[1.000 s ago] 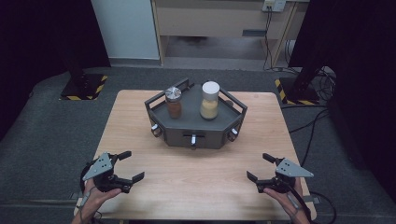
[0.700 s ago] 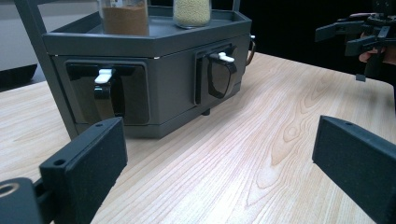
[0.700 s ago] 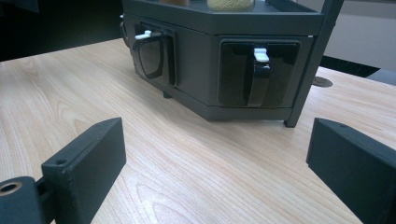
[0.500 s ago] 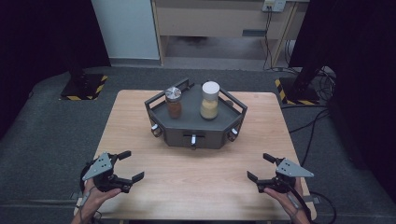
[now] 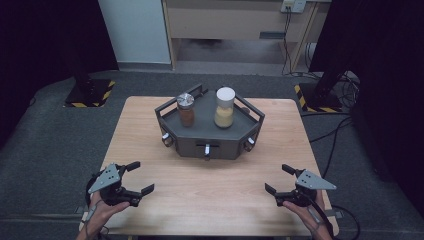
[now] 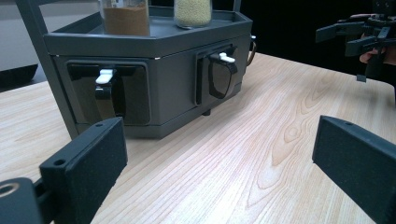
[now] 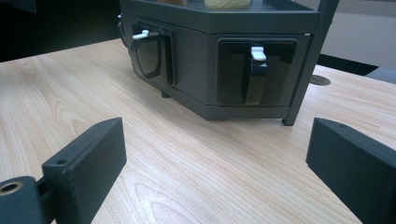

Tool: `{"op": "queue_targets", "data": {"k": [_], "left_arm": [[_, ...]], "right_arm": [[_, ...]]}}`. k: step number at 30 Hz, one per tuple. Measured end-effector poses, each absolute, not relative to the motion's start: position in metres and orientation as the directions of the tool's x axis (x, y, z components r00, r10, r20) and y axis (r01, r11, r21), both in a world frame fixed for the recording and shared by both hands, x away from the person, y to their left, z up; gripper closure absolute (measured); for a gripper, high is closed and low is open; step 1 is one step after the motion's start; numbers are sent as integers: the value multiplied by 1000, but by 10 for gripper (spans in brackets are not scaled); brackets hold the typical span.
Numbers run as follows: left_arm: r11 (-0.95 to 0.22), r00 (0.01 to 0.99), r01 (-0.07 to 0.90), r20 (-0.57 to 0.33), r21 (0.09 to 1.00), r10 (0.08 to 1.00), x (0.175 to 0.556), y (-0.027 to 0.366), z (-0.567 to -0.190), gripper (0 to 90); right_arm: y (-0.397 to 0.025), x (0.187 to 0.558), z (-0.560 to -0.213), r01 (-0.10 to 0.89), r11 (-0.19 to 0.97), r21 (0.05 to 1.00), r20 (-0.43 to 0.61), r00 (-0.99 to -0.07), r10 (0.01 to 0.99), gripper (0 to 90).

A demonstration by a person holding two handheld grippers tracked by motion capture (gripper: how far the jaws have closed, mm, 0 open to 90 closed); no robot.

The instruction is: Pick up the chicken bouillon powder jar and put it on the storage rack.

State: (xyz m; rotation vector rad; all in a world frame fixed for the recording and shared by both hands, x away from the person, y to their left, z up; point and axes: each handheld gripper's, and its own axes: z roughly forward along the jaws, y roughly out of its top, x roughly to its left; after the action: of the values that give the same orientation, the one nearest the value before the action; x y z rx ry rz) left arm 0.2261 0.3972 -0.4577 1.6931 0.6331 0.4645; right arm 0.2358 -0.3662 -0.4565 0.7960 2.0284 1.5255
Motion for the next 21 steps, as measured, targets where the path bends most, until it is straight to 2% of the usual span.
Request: {"op": "queue_targets", "data": {"k": [21], "left_arm": [[-145,771,159,-31,977,637,226,397,-458,19]], "right_arm": [[-367,235,-457,169,206,964,-26,-709,704,57]]}}
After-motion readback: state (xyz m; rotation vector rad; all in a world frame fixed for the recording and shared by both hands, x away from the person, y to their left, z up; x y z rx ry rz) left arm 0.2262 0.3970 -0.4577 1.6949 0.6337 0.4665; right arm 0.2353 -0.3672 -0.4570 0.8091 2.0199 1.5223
